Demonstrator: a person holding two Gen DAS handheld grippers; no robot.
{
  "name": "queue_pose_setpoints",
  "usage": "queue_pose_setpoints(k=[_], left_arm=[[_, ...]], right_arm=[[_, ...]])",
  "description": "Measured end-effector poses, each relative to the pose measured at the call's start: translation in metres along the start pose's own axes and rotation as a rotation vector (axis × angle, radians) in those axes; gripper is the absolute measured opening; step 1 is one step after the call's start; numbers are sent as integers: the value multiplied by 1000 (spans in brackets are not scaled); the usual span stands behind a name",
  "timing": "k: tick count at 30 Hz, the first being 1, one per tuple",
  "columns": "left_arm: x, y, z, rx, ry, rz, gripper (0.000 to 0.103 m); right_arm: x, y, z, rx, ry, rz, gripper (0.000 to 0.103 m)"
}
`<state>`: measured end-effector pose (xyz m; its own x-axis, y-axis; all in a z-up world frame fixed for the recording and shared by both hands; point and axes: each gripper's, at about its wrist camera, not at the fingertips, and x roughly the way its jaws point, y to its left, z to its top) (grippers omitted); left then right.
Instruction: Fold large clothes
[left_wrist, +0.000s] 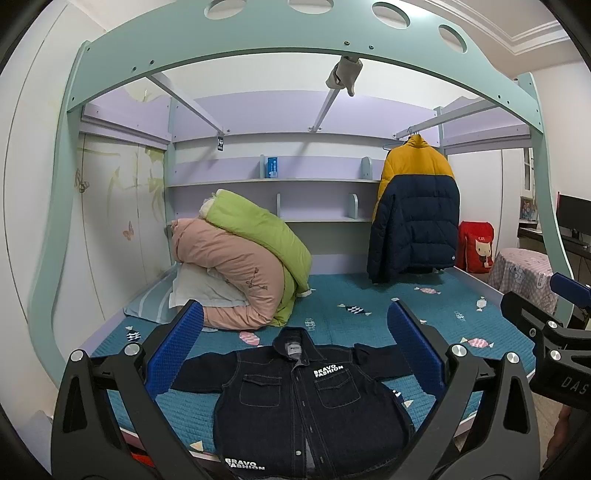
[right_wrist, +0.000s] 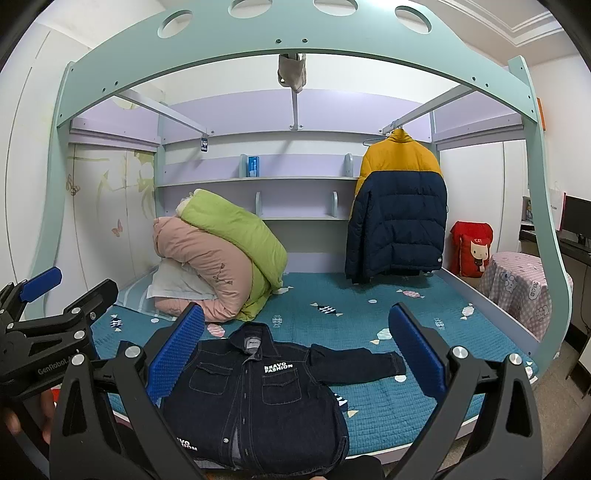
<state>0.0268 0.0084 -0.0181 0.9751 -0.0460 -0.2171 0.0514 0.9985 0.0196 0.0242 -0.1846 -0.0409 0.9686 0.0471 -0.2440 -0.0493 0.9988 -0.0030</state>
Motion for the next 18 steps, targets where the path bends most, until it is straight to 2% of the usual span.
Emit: queue_pose_setpoints(k=[18], left_arm=[[4, -1, -6, -10, 7, -3, 100]], right_arm=[[4, -2, -3, 0, 11, 0, 96]])
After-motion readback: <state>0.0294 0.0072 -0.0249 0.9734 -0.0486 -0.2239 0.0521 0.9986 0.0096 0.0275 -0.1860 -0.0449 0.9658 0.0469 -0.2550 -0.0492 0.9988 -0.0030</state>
